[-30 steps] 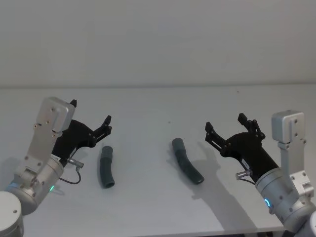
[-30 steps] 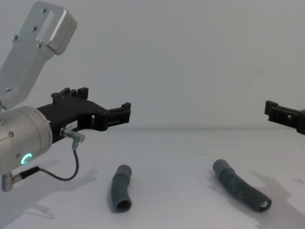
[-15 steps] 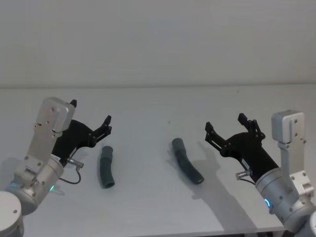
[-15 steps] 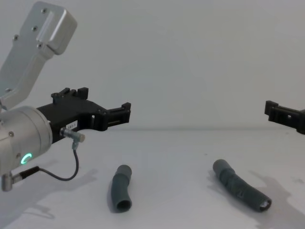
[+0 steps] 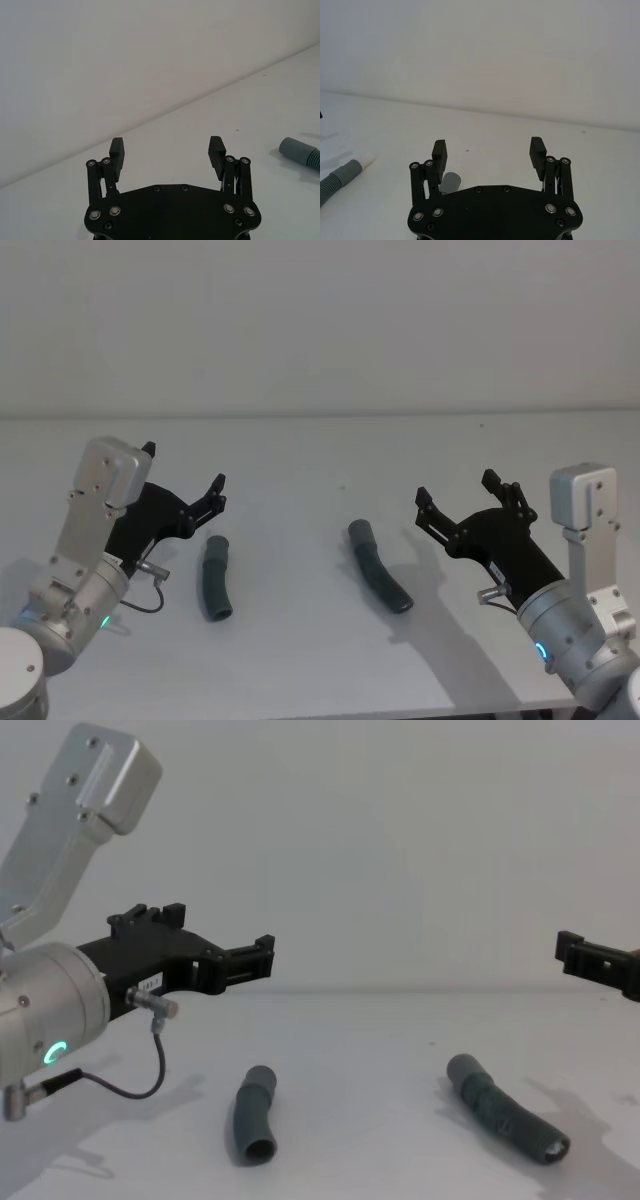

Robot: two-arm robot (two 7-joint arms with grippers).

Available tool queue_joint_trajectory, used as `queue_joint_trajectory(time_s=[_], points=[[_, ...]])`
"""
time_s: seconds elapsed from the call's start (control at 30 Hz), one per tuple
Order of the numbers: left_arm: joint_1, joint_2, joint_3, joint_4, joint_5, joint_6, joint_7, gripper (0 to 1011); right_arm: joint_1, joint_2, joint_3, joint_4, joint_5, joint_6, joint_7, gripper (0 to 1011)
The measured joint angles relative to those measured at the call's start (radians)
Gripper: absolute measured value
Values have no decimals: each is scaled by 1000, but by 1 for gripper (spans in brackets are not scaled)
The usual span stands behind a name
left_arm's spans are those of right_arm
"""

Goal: Use both hands to pick up one end of the pipe from the table, align the ends, and insert them.

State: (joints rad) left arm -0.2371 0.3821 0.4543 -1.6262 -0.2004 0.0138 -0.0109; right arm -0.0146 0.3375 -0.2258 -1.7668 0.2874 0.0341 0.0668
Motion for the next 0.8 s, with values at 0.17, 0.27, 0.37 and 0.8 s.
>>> queue_joint_trajectory(time_s=[0.17, 0.27, 0.37, 0.8], points=[[0, 0, 0, 0, 0, 0, 0, 1001, 0, 0, 0, 0, 0, 0, 0, 1002], [0, 0, 0, 0, 0, 0, 0, 1001, 0, 0, 0, 0, 0, 0, 0, 1002], [0, 0, 0, 0, 0, 0, 0, 1001, 0, 0, 0, 0, 0, 0, 0, 1002], [0, -1, -1, -2, 0, 4, -1, 1001, 0, 0, 0, 0, 0, 0, 0, 1002]])
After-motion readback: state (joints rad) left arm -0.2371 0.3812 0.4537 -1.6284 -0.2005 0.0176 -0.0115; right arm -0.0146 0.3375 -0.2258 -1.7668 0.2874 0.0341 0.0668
